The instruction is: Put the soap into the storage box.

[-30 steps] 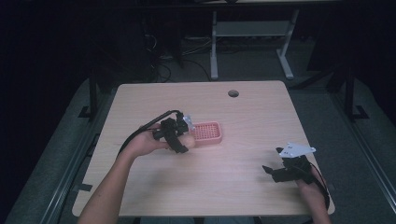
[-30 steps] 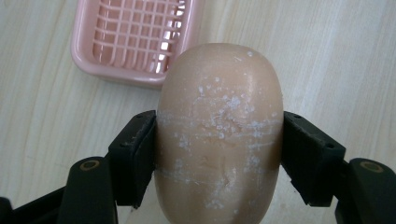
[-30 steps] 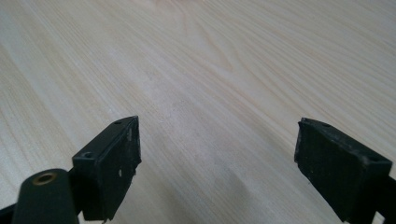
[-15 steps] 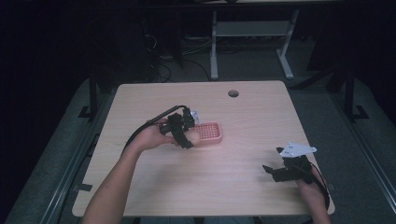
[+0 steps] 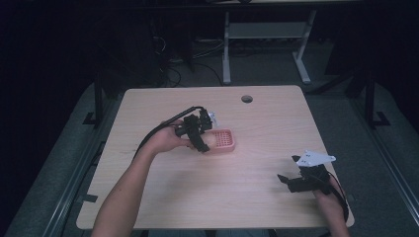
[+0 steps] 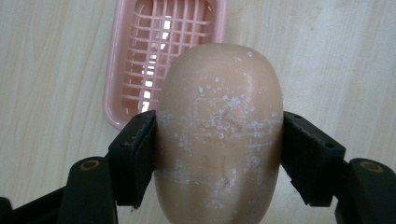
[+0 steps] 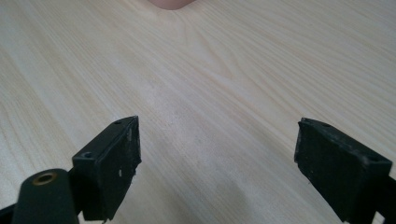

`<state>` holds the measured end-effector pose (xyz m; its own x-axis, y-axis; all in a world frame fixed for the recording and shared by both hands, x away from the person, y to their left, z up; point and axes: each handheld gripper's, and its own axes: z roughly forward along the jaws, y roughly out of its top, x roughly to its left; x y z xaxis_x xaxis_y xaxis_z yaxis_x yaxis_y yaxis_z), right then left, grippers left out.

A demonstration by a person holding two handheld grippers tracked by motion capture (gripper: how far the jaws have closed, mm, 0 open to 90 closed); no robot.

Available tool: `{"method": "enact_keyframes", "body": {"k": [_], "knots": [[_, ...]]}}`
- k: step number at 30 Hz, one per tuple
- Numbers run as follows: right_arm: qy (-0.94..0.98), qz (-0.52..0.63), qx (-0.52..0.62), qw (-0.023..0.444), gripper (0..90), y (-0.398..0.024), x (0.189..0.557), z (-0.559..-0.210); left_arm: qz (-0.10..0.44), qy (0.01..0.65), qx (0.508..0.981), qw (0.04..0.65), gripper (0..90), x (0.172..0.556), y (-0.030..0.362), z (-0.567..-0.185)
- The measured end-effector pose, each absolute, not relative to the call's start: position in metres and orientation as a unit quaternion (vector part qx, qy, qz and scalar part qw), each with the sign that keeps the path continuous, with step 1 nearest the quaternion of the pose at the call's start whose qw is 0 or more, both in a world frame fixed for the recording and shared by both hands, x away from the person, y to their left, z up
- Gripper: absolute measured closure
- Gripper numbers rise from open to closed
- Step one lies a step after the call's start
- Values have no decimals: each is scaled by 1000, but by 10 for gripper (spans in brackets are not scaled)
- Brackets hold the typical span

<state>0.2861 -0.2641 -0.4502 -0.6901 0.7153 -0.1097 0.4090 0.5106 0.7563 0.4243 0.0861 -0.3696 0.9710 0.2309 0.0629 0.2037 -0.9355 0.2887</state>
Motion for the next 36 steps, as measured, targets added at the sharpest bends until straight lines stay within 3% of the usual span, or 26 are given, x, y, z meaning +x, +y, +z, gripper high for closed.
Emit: {"method": "enact_keyframes", "body": {"k": [36], "knots": [[842, 367, 334, 211, 139, -267, 288, -450, 51, 115, 984, 127, 318, 462, 48, -388]]}}
